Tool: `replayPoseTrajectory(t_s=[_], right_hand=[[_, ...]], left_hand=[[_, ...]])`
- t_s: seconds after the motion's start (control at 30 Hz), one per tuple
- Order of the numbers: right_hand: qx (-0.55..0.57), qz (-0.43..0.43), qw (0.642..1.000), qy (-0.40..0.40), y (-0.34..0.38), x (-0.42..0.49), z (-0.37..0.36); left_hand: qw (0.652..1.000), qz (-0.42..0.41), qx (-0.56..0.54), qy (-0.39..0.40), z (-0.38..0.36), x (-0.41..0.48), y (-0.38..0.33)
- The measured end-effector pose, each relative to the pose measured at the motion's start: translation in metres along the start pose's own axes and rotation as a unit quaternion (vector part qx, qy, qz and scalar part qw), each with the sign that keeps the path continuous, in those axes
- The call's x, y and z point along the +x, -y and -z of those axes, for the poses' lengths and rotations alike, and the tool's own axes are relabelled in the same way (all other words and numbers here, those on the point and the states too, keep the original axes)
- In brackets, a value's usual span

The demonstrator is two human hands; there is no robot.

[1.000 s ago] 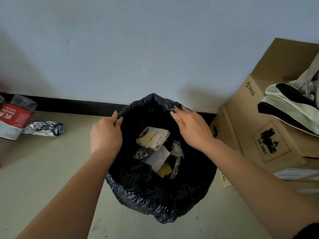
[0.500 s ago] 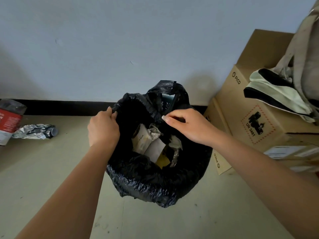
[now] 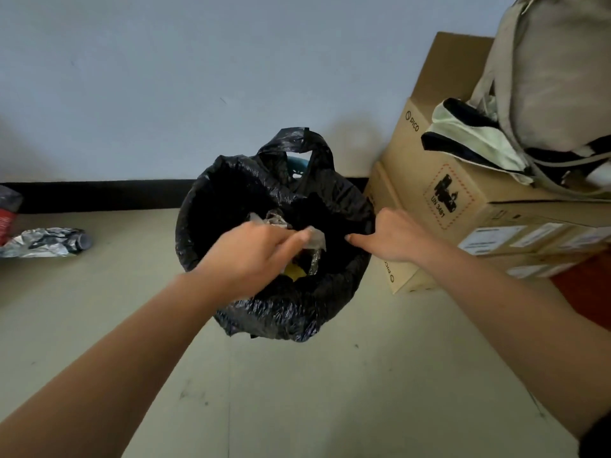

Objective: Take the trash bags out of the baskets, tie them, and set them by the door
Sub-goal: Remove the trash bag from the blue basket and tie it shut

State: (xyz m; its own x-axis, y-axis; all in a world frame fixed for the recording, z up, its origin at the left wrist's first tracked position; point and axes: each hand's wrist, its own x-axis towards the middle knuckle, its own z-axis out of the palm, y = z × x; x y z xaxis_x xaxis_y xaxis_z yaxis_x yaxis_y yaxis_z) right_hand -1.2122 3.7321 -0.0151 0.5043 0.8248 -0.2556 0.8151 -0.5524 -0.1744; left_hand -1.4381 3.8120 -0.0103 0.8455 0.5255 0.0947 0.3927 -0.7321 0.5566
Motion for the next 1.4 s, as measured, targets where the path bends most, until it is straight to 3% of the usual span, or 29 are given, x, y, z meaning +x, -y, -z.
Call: replayPoseTrajectory(t_s=[0.07,0.13,0.2,0.33,0.6,0.8,0.87,1.1,1.3,1.4], right_hand=[[-0.006,-0.010,0.999,0.041,0.004,-0.008,0.001],[-0.017,-0.014,0.998,0.051,0.010,-0.015,0.002],[-0.038,-0.017,0.998,0.044,0.016,-0.022,0.002],[-0.038,-0.020,0.999,0.029,0.019,-0.026,0.000],[0.057,-0.039,0.997,0.033,0.024,-0.026,0.006],[0.301,-0.045,0.952,0.045,0.031,-0.025,0.004],[0.334,-0.013,0.941,0.059,0.030,-0.029,0.005],[0.194,0.125,0.955,0.188,0.022,-0.039,0.016],[0.164,0.172,0.966,0.101,0.020,-0.035,0.001],[0.159,0.174,0.970,0.066,0.024,-0.032,-0.001]], left_hand=[[0.992,-0.006,0.027,0.125,-0.012,0.000,-0.024],[0.975,-0.021,0.113,0.190,-0.026,-0.001,-0.035],[0.963,-0.027,0.168,0.208,-0.032,-0.003,-0.038],[0.971,0.004,0.071,0.226,-0.027,-0.005,-0.030],[0.987,0.012,-0.006,0.158,-0.026,-0.003,-0.018],[0.982,0.105,-0.081,0.137,-0.021,-0.002,0.004],[0.977,0.135,-0.110,0.120,-0.018,0.000,0.012],[0.949,0.249,-0.195,0.008,-0.022,0.007,0.026],[0.946,0.261,-0.190,-0.044,-0.026,0.010,0.026],[0.953,0.207,-0.211,-0.062,-0.023,0.006,0.019]])
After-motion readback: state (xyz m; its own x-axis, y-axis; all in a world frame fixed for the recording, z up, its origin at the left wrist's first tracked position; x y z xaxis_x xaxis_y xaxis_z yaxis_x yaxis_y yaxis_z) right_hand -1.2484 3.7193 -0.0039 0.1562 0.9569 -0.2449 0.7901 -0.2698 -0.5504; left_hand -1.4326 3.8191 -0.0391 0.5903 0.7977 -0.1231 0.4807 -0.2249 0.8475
